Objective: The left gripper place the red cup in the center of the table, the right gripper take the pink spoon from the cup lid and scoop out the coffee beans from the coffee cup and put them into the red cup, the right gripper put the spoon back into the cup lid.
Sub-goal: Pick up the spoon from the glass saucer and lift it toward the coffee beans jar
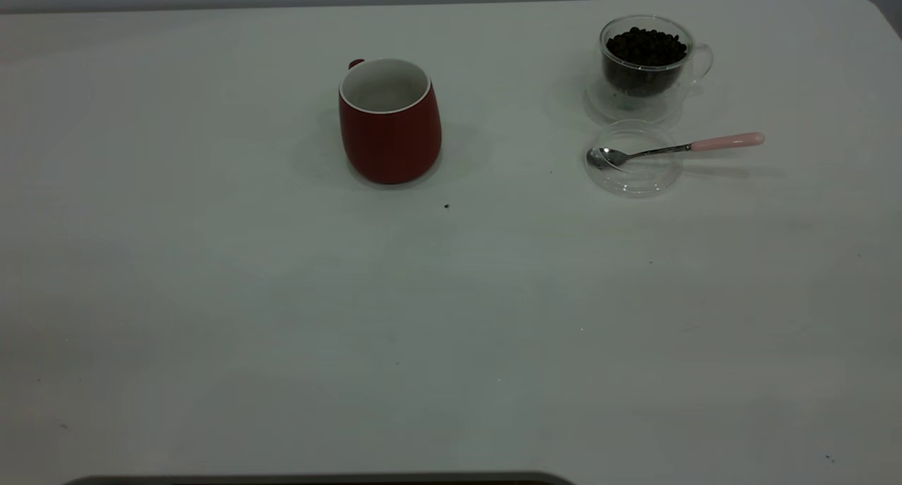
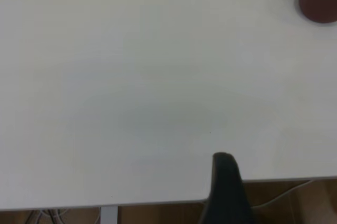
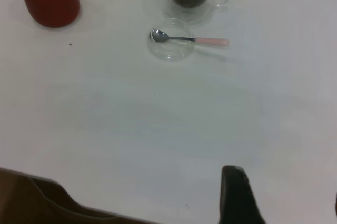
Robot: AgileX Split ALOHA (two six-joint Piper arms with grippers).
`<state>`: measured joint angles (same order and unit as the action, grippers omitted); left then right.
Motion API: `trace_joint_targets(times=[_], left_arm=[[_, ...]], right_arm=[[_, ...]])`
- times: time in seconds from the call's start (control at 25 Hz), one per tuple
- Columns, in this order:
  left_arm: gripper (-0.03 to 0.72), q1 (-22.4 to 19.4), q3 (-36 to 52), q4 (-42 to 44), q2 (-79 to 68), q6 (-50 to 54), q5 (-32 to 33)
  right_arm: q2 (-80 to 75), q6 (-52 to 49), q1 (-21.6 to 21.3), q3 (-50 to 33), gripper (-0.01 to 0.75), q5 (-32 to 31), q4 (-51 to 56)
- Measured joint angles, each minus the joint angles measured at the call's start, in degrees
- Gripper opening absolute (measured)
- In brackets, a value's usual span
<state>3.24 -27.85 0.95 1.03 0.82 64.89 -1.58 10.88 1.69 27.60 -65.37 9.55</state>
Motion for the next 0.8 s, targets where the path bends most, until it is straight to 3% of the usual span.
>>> trace_joint_targets(times=[0.52, 0.8], left_arm=[[0.587, -0.02, 0.00, 0.00, 0.00, 0.25, 0.00], [0.587, -0.02, 0.00, 0.00, 0.00, 0.25, 0.00]], right_arm=[[0.00, 0.00, 0.00, 0.00, 0.473, 0.59, 3.40], [-8.40, -4.99, 0.00, 0.00, 0.486, 4.98, 5.69]])
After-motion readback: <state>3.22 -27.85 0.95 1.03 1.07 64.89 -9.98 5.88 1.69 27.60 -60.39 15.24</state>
